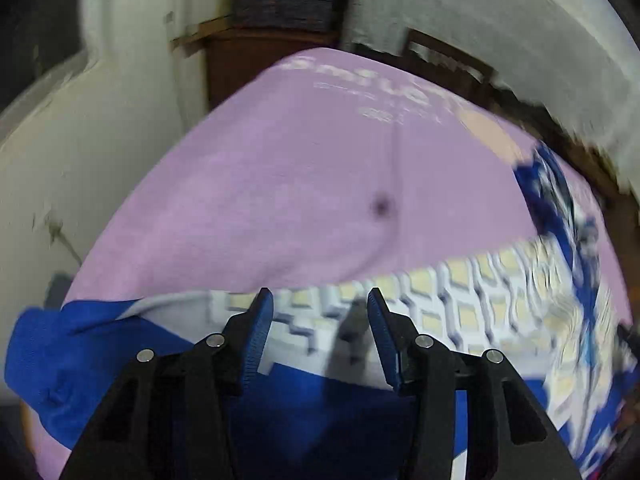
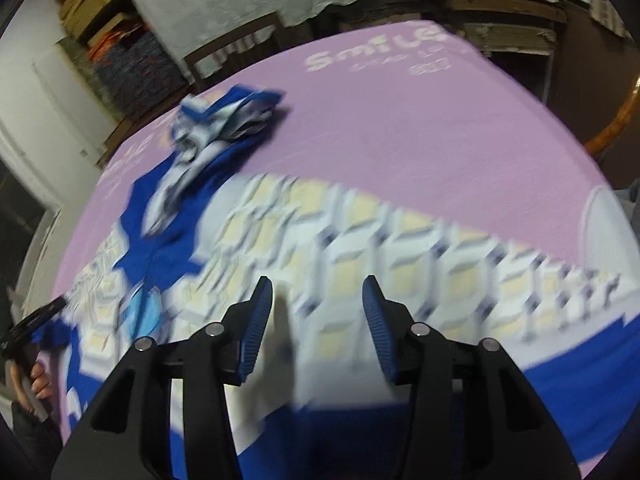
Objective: Fold large clothes
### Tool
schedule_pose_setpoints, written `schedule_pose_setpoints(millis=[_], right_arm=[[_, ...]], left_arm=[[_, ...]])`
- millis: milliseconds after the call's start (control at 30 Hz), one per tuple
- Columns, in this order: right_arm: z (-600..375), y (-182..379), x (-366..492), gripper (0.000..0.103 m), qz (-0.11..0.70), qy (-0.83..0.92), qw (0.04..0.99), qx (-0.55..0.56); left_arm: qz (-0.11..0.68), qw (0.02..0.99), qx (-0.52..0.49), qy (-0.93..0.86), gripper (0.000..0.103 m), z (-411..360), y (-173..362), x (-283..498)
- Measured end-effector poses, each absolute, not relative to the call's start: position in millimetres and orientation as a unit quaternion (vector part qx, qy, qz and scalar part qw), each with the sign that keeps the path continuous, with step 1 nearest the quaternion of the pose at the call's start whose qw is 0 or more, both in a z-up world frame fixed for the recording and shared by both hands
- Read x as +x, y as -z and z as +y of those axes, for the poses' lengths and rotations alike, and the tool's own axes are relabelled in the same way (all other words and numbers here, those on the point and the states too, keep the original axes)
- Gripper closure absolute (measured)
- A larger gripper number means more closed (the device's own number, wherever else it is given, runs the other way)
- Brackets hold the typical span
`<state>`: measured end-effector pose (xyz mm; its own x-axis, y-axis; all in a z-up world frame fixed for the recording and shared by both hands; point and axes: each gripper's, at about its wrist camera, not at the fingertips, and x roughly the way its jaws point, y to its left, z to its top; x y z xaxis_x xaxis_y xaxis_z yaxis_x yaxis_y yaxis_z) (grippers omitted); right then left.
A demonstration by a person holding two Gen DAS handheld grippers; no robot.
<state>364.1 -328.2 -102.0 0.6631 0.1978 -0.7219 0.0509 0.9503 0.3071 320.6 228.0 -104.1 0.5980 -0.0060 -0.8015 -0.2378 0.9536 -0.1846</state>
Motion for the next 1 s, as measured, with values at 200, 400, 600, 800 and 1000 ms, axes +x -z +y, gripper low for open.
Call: schedule_pose_setpoints(millis=[200, 400, 600, 800, 1000], right_arm=[[-338, 88, 380, 0.055, 0.392, -0.044, 0.896, 0.202], [-285, 88, 388, 0.055, 0.409, -0.104, 0.895, 0.145], [-293, 101, 393, 0.056, 0.413, -0.121, 0.889, 0.158], [-306, 103, 383, 0.058, 0.414, -0.146, 0.879, 0.185], [-353, 108, 338, 0.050, 0.409, -0.131, 0.874, 0.227]], left_arm=[[0.415, 0.904, -0.096, 0.026, 0.050, 154, 69, 323], [0.442, 0.889, -0.044, 0.113, 0.036, 54, 85, 340], [0.448, 0.889, -0.013, 0.089, 0.030, 41, 117, 357], [0.442, 0.893, -0.038, 0.080, 0.030, 70, 118, 346], [0.438, 0.893, -0.087, 0.056, 0.030, 119, 113, 329]])
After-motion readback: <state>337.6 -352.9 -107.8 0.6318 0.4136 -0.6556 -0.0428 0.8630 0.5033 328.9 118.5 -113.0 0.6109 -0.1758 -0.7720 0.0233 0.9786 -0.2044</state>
